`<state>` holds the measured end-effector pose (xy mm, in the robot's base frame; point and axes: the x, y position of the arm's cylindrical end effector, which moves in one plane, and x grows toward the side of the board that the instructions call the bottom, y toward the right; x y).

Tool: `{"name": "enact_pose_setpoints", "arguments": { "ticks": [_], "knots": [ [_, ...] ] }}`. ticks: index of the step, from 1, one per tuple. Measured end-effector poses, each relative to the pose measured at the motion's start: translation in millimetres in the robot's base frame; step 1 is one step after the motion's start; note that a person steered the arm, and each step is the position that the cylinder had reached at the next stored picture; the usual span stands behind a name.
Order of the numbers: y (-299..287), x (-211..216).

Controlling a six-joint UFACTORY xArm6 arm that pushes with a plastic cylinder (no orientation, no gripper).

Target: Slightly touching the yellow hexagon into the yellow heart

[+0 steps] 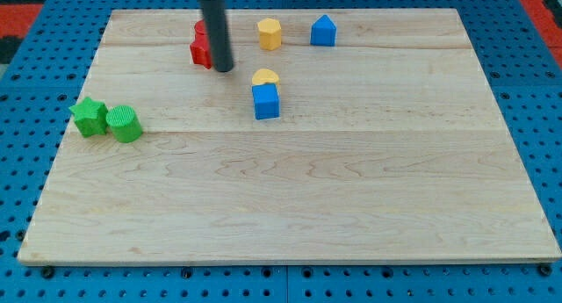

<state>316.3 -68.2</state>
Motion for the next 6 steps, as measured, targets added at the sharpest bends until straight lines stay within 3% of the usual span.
{"name": "enact_pose_setpoints", "arguments": {
  "ticks": [1,4,5,6],
  "knots": [
    [18,0],
    [-3,-111],
    [50,-91],
    [67,-29]
  ]
}}
